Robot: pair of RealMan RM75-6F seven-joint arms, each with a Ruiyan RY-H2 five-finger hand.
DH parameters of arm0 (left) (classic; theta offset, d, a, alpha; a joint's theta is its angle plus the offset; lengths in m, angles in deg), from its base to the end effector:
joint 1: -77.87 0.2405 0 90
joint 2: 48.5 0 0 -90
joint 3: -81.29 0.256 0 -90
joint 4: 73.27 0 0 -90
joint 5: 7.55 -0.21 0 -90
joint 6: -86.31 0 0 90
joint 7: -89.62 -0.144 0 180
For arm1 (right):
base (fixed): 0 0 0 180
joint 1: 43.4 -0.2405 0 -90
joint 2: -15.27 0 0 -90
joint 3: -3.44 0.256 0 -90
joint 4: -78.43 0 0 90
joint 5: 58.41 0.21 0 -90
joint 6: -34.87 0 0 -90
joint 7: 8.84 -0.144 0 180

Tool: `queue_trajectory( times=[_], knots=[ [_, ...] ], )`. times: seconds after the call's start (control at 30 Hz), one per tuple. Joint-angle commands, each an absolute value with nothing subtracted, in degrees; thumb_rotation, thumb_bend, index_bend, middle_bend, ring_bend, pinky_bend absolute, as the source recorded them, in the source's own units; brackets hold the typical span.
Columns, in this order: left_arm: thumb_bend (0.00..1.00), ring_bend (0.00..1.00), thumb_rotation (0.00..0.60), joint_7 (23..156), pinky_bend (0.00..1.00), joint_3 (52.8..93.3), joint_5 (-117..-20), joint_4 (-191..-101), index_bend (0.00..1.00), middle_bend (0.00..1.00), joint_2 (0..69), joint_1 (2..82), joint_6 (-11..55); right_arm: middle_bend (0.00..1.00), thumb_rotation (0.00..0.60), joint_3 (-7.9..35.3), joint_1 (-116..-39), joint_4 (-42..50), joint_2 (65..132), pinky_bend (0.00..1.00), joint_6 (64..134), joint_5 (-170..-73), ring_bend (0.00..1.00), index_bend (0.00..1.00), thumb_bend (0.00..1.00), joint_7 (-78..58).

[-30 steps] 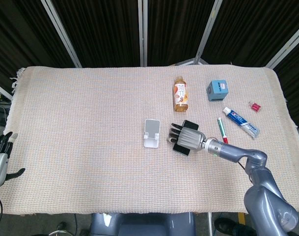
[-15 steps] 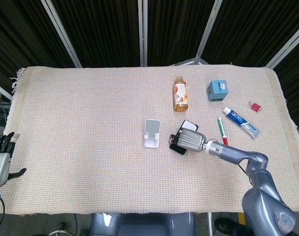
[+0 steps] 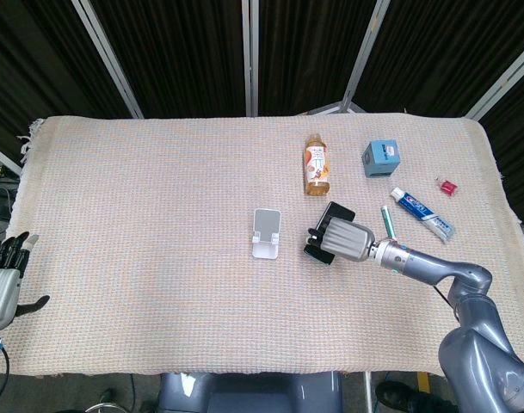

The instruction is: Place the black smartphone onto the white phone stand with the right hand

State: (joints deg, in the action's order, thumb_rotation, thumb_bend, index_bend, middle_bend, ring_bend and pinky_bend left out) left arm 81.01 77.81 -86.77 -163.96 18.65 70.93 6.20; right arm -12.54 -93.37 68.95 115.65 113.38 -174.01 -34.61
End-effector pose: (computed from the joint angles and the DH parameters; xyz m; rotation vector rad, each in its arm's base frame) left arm -0.3245 0.1940 0.1407 -1.3925 -0.8976 -0.7378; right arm -0.2167 -0.4056 0.0253 2.4631 0.1711 0.7605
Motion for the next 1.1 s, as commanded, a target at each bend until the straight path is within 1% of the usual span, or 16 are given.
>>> queue_trajectory(
  times=[0.03, 0.27, 0.4, 0.53, 0.6, 0.9, 1.1],
  knots=[
    [0.00, 0.00, 0.600, 81.87, 0.00, 77.96, -87.18, -164.25, 0.00, 0.00, 18.18, 70.98, 6.12, 0.61, 0.600, -11.87, -93.29, 67.28, 113.47, 0.51, 116.98, -172.91, 0.57, 0.62, 0.28, -30.25],
    [0.00, 0.00, 0.600, 83.47, 0.00, 78.21, -87.99, -164.79, 0.00, 0.00, 17.43, 70.82, 6.34, 0.60, 0.600, -11.03, -95.55, 63.62, 110.01, 0.52, 123.25, -172.57, 0.57, 0.61, 0.28, -15.82],
    [0.00, 0.00, 0.600, 84.06, 0.00, 78.33, -88.31, -165.04, 0.00, 0.00, 17.17, 70.58, 6.72, 0.60, 0.600, -9.67, -98.32, 60.34, 108.98, 0.52, 123.56, -172.10, 0.56, 0.60, 0.28, -6.44],
    [0.00, 0.00, 0.600, 84.36, 0.00, 78.32, -88.26, -165.09, 0.00, 0.00, 17.08, 70.34, 7.14, 0.59, 0.600, -8.69, -100.67, 56.30, 108.48, 0.52, 122.54, -171.93, 0.56, 0.60, 0.28, -0.40],
    [0.00, 0.00, 0.600, 84.50, 0.00, 78.28, -88.02, -165.03, 0.00, 0.00, 17.06, 70.20, 7.48, 0.58, 0.600, -8.15, -102.02, 53.57, 108.17, 0.52, 121.38, -171.90, 0.56, 0.59, 0.28, 2.84],
    [0.00, 0.00, 0.600, 86.49, 0.00, 77.86, -86.58, -164.25, 0.00, 0.00, 16.55, 69.91, 8.67, 0.58, 0.600, -4.81, -108.28, 38.67, 106.69, 0.52, 111.13, -171.43, 0.56, 0.58, 0.28, 19.06],
    [0.00, 0.00, 0.600, 88.34, 0.00, 77.79, -86.10, -163.48, 0.00, 0.00, 15.90, 70.02, 9.03, 0.58, 0.600, -2.43, -110.72, 30.22, 106.38, 0.52, 101.15, -169.89, 0.56, 0.58, 0.28, 30.39]
  ],
)
